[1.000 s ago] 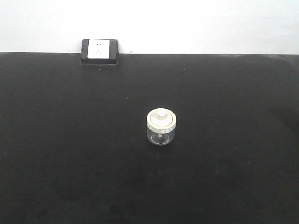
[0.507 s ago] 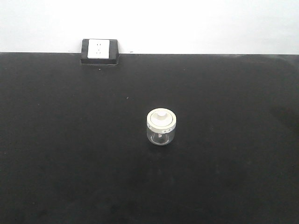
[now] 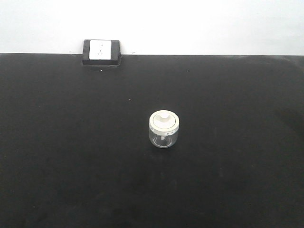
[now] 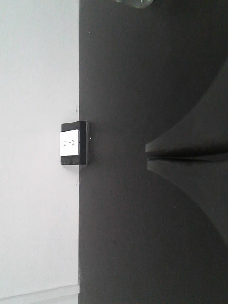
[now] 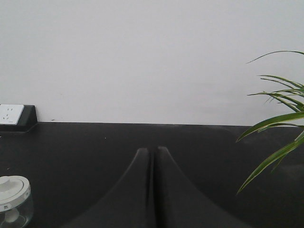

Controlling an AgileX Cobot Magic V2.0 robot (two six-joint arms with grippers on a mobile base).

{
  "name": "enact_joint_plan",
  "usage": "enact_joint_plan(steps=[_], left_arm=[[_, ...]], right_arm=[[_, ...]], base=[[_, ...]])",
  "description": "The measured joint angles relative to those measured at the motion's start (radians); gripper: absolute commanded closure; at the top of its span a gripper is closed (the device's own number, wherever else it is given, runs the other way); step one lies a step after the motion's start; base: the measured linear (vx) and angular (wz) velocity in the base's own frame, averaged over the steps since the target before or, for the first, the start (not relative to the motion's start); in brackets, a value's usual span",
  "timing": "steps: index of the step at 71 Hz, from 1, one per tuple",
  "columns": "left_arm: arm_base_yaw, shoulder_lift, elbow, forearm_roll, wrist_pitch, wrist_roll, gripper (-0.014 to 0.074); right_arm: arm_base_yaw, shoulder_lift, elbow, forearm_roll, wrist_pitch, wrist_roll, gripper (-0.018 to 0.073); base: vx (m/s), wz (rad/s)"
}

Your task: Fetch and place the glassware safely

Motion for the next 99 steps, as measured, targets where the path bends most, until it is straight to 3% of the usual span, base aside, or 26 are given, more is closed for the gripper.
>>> enact_joint_plan(steps=[71, 77, 87, 99], left_arm=[[0.0, 0.0, 0.0, 0.0, 0.0, 0.0, 0.0603], [0.0, 0.0, 0.0, 0.0, 0.0, 0.0, 0.0603], [0.0, 0.0, 0.0, 0.0, 0.0, 0.0, 0.0603], [0.0, 0.0, 0.0, 0.0, 0.0, 0.0, 0.0603]], right_arm=[[0.0, 0.0, 0.0, 0.029, -0.006, -0.008, 0.0563], [0.0, 0.0, 0.0, 0.094, 0.0, -0.071, 0.0563], [-0.015, 0.006, 0.0, 0.246, 0.026, -0.263, 0.0563], [-0.097, 0.033, 0.0, 0.431, 0.032, -0.46, 0.0563]], base=[[0.0, 0.0], [0.0, 0.0], [0.0, 0.0], [0.0, 0.0]])
